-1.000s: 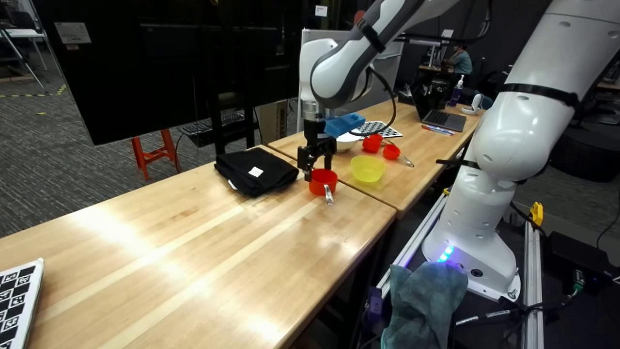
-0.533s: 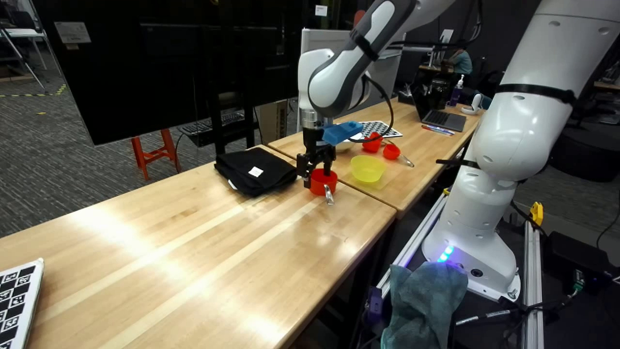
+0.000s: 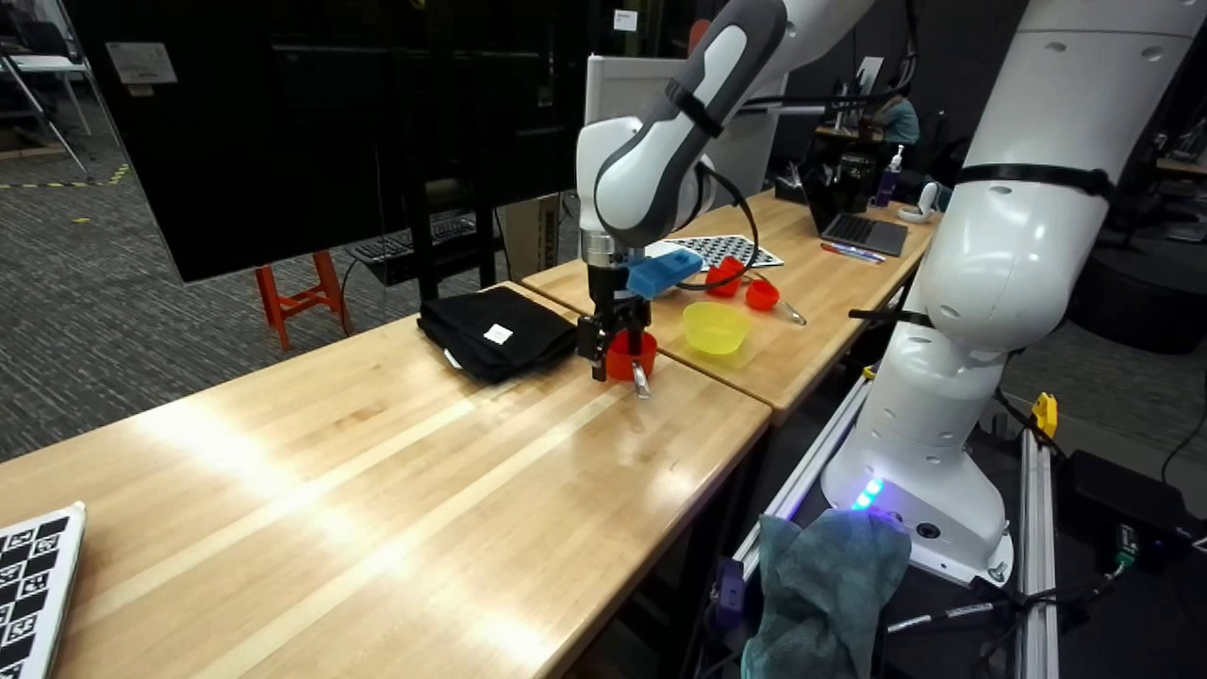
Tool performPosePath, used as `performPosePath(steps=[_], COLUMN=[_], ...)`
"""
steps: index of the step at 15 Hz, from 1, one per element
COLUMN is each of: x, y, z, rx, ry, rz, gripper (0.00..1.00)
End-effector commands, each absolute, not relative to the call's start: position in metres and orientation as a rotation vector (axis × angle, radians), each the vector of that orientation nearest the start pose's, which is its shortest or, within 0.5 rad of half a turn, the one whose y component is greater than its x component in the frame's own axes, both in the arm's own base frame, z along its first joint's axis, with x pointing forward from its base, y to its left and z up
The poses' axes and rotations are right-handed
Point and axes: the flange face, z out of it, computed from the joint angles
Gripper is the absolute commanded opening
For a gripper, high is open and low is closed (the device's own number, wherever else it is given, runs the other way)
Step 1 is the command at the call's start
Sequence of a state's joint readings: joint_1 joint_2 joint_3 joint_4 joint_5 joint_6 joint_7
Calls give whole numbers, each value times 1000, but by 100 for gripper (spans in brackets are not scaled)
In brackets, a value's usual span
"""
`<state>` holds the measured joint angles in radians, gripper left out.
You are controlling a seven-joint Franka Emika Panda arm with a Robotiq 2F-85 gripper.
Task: Shift the scooper to the right
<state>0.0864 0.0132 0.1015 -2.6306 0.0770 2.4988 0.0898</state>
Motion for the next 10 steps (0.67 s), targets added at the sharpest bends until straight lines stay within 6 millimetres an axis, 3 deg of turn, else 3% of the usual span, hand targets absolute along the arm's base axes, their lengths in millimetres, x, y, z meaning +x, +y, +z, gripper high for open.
performPosePath(steps=[1,10], x=[411,417], y=[78,80], z=[228,233], rx=[-3104,-3096], ry=[-103,-154], rz=[229,243], gripper=[68,1])
